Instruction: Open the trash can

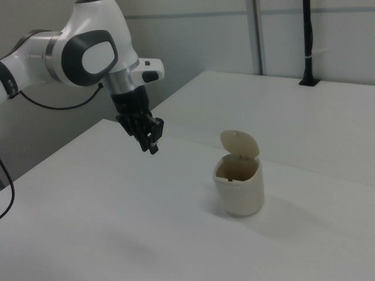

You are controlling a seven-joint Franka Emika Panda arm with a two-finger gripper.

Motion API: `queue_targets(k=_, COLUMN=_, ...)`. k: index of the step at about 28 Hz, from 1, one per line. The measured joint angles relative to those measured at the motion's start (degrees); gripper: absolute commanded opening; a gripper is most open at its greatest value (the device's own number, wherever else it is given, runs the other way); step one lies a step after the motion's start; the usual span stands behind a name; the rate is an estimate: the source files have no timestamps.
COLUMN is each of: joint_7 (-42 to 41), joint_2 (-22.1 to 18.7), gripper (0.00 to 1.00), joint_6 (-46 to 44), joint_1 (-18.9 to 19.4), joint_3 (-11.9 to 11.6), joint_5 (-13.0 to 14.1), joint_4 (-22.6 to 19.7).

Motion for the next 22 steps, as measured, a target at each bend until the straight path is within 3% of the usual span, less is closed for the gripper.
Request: queue_targets(k=22, joint_7=0.54, joint_2=-0.13, gripper=1.00, joint_6=-0.98, joint_1=-0.01, joint_3=-0.34, joint_5=-0.01, joint_4=-0.58)
